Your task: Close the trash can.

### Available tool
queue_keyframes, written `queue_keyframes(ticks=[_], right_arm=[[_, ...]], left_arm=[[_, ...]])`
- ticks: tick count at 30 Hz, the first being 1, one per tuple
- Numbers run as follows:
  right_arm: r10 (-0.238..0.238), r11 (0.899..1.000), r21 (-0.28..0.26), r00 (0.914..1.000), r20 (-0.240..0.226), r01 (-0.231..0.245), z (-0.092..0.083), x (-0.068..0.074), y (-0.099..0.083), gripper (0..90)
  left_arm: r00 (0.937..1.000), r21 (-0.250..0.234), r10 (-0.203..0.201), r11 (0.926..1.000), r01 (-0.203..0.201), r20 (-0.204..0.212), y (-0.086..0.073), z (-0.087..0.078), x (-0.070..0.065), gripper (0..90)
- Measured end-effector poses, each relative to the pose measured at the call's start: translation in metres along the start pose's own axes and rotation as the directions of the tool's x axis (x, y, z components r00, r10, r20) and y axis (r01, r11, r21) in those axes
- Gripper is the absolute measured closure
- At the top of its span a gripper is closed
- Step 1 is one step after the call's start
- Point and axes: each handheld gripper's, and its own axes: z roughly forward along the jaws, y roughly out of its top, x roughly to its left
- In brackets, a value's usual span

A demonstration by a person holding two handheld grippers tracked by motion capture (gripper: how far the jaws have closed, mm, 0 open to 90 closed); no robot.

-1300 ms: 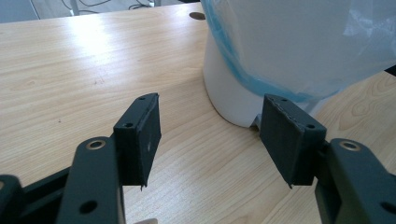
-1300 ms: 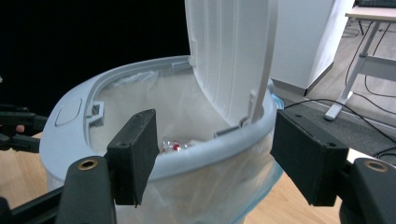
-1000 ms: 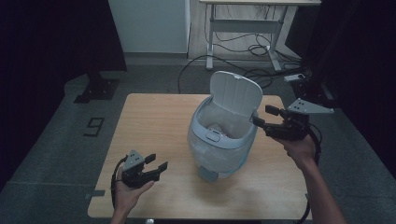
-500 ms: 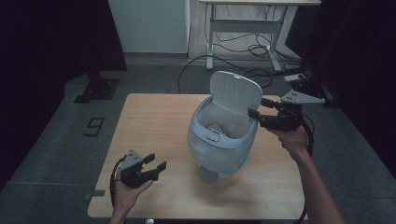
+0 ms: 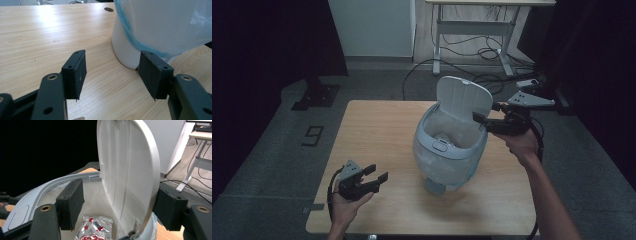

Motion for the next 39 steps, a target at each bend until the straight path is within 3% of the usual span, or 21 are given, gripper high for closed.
queue_keyframes(ticks=[7, 17, 19, 21, 23, 25, 29, 32, 39], right_arm=[[-0.006, 1.000, -0.004, 0.9999, -0.010, 0.005, 0.000, 0.006, 0.000, 28.0], [-0.040, 0.998, 0.049, 0.9924, -0.116, 0.046, -0.001, 0.039, -0.020, 25.0], [-0.057, 0.997, 0.041, 0.9936, -0.097, 0.061, -0.001, 0.044, -0.025, 23.0], [-0.052, 0.998, 0.040, 0.9934, -0.103, 0.056, -0.002, 0.048, -0.027, 21.4], [-0.034, 0.998, 0.047, 0.9885, -0.147, 0.041, -0.002, 0.051, -0.029, 21.5], [-0.054, 0.996, 0.065, 0.9893, -0.136, 0.063, 0.000, 0.056, -0.030, 21.6], [-0.020, 0.992, 0.118, 0.9919, -0.126, 0.035, 0.009, 0.057, -0.031, 22.7], [-0.047, 0.990, 0.132, 0.9968, -0.064, 0.055, 0.017, 0.060, -0.029, 22.6], [-0.040, 0.985, 0.167, 0.9992, -0.007, 0.041, 0.026, 0.066, -0.023, 23.0]], left_arm=[[1.0000, 0.006, -0.006, 1.0000, 0.006, 0.003, -0.001, 0.001, 0.001, 39.2], [1.0000, 0.007, -0.005, 1.0000, 0.005, 0.003, -0.002, 0.000, 0.000, 39.3], [0.9999, 0.008, -0.010, 0.9999, 0.010, 0.005, -0.002, 0.000, 0.000, 39.3], [0.9999, 0.010, -0.011, 0.9999, 0.011, 0.004, -0.003, 0.000, 0.001, 39.3], [0.9999, 0.012, -0.014, 0.9998, 0.014, 0.003, -0.003, -0.001, 0.002, 39.3], [0.9999, 0.011, -0.015, 0.9998, 0.015, 0.003, -0.003, -0.001, 0.002, 39.3], [0.9998, 0.012, -0.020, 0.9997, 0.020, 0.004, -0.004, 0.000, 0.002, 39.3], [0.9998, 0.013, -0.022, 0.9997, 0.022, 0.001, -0.005, 0.000, 0.003, 39.4], [0.9998, 0.021, -0.021, 0.9996, 0.021, -0.004, -0.007, 0.001, 0.003, 39.4]])
